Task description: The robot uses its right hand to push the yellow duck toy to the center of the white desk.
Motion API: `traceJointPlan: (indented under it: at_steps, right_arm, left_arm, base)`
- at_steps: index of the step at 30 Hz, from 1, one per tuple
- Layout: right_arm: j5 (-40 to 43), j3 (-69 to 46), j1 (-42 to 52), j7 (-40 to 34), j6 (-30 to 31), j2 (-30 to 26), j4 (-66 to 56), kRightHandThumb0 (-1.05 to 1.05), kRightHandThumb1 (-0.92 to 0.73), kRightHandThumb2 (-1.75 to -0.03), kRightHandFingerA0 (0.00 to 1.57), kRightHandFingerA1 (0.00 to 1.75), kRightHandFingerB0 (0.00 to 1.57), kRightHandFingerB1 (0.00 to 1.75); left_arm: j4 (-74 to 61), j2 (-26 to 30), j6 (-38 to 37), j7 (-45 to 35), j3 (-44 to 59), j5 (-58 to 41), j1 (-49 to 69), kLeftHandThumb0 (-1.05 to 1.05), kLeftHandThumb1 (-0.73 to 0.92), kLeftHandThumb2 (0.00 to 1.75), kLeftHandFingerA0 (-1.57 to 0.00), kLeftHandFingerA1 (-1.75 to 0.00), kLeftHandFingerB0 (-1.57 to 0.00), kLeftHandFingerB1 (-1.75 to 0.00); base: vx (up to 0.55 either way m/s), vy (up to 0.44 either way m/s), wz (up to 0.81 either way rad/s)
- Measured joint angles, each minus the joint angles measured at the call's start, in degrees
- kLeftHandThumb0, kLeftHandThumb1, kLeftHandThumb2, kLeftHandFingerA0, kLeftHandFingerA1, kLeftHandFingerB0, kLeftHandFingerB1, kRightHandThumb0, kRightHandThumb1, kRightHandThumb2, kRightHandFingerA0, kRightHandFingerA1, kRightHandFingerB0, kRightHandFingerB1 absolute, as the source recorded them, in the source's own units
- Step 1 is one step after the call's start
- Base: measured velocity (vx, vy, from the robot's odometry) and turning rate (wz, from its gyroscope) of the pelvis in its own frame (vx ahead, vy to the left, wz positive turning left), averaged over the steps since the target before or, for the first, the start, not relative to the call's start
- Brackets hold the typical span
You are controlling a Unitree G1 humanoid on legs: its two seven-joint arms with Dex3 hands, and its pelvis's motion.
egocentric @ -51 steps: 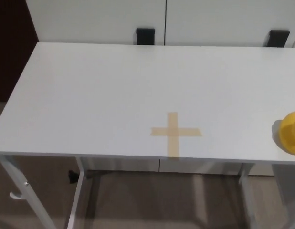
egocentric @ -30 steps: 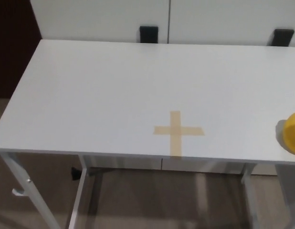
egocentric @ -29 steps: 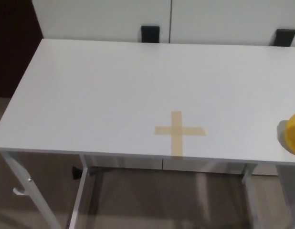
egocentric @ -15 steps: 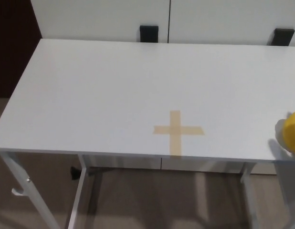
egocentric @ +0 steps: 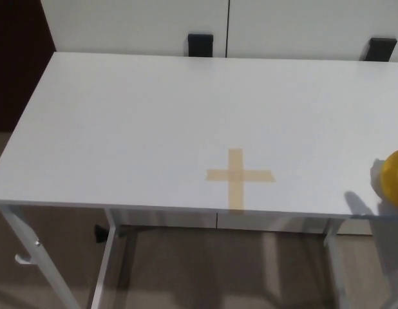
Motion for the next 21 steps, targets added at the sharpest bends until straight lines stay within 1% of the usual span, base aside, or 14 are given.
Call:
traceJointPlan:
  at_steps: [1,4,6,7,8,12,13,14,15,16,17,19,20,21]
  right_arm:
    - [-0.22,0.24,-0.16,-0.21,-0.06,0.98,0.61,-0.75,-0.76,-1.18,0.01,0.39,0.00,0.29]
    - [-0.56,0.66,-0.49,-0.94,-0.45,2.44,1.01,-0.77,-0.76,-1.18,0.01,0.40,0.01,0.29]
    - [-0.67,0.87,-0.62,-1.26,-0.72,2.89,1.18,-0.76,-0.76,-1.18,0.02,0.42,0.01,0.31]
    - [-0.76,0.99,-0.66,-1.56,-1.05,3.22,1.36,-0.75,-0.76,-1.18,0.02,0.45,0.02,0.31]
    - [-0.76,0.99,-0.66,-1.56,-1.05,3.22,1.36,-0.86,-0.82,-1.18,0.10,0.49,0.02,0.33]
    - [-0.80,0.86,-0.87,-2.74,-2.35,4.77,2.00,-0.86,-0.82,-1.18,0.09,0.48,0.00,0.34]
    - [-0.76,0.75,-1.00,-3.00,-2.68,5.20,2.19,-0.84,-0.92,-0.77,0.14,0.37,0.08,0.29]
    - [-0.69,0.47,-1.10,-3.38,-3.24,5.87,2.42,-0.84,-0.92,-0.77,0.14,0.37,0.08,0.29]
    - [-0.67,0.35,-1.13,-3.57,-3.44,6.18,2.50,-0.79,-0.92,-0.75,0.20,0.38,0.16,0.33]
    - [-0.60,-0.03,-1.26,-4.27,-4.00,7.15,2.62,-0.79,-0.92,-0.75,0.20,0.38,0.16,0.33]
    - [-0.57,-0.18,-1.34,-4.70,-4.25,7.75,2.64,-0.82,-0.91,-0.74,0.24,0.39,0.19,0.33]
    - [-0.55,-0.37,-1.51,-5.64,-4.84,9.01,2.63,-0.82,-0.91,-0.74,0.24,0.39,0.19,0.33]
    - [-0.55,-0.40,-1.56,-6.10,-5.12,9.57,2.58,-0.81,-0.91,-0.74,0.19,0.39,0.14,0.32]
    - [-0.52,-0.59,-1.61,-6.79,-5.50,10.67,2.40,-0.82,-0.92,-0.76,0.19,0.41,0.15,0.33]
  left_arm:
    - [-0.15,0.00,0.00,-0.06,-0.20,0.01,-0.01,-0.28,0.55,0.85,-0.61,-0.94,-0.72,-0.74]
    - [-0.13,-0.09,0.00,-0.08,-0.23,-0.01,-0.01,-0.29,0.57,0.83,-0.61,-0.93,-0.71,-0.72]
    - [-0.12,-0.17,0.00,-0.08,-0.24,-0.01,-0.03,-0.28,0.57,0.83,-0.58,-0.90,-0.72,-0.73]
    - [-0.08,-0.24,0.00,-0.09,-0.23,-0.01,-0.04,-0.29,0.56,0.82,-0.61,-0.95,-0.72,-0.73]
    - [-0.08,-0.24,0.00,-0.09,-0.23,-0.01,-0.04,-0.30,0.56,0.80,-0.61,-0.92,-0.74,-0.72]
    - [-0.05,-0.42,0.00,-0.09,-0.18,-0.05,-0.03,-0.30,0.56,0.80,-0.60,-0.93,-0.74,-0.74]
    - [-0.05,-0.45,0.00,-0.09,-0.19,-0.05,-0.03,-0.30,0.56,0.80,-0.60,-0.92,-0.75,-0.75]
    - [-0.06,-0.47,0.00,-0.11,-0.19,-0.05,-0.02,-0.30,0.56,0.80,-0.60,-0.92,-0.75,-0.75]
    - [-0.07,-0.48,0.00,-0.11,-0.19,-0.05,-0.02,-0.28,0.56,0.84,-0.63,-0.96,-0.74,-0.72]
    - [-0.08,-0.48,0.01,-0.12,-0.18,-0.05,-0.01,-0.28,0.56,0.84,-0.63,-0.96,-0.74,-0.72]
    - [-0.08,-0.49,0.01,-0.12,-0.18,-0.05,-0.02,-0.28,0.58,0.81,-0.63,-0.92,-0.72,-0.69]
    - [-0.07,-0.53,0.01,-0.12,-0.19,-0.05,-0.04,-0.28,0.58,0.81,-0.63,-0.92,-0.72,-0.69]
    - [-0.07,-0.58,0.01,-0.12,-0.19,-0.05,-0.08,-0.28,0.58,0.81,-0.64,-0.91,-0.70,-0.69]
    - [-0.05,-0.69,0.01,-0.12,-0.23,-0.04,-0.10,-0.28,0.58,0.82,-0.60,-0.88,-0.73,-0.71]
  base:
    - [0.00,0.000,0.00]
    - [0.00,0.000,0.00]
    - [0.00,0.000,0.00]
    - [0.00,0.000,0.00]
    - [0.00,0.000,0.00]
    - [0.00,0.000,0.00]
    - [0.00,0.000,0.00]
    - [0.00,0.000,0.00]
    - [0.00,0.000,0.00]
    - [0.00,0.000,0.00]
    - [0.00,0.000,0.00]
    - [0.00,0.000,0.00]
    - [0.00,0.000,0.00]
    - [0.00,0.000,0.00]
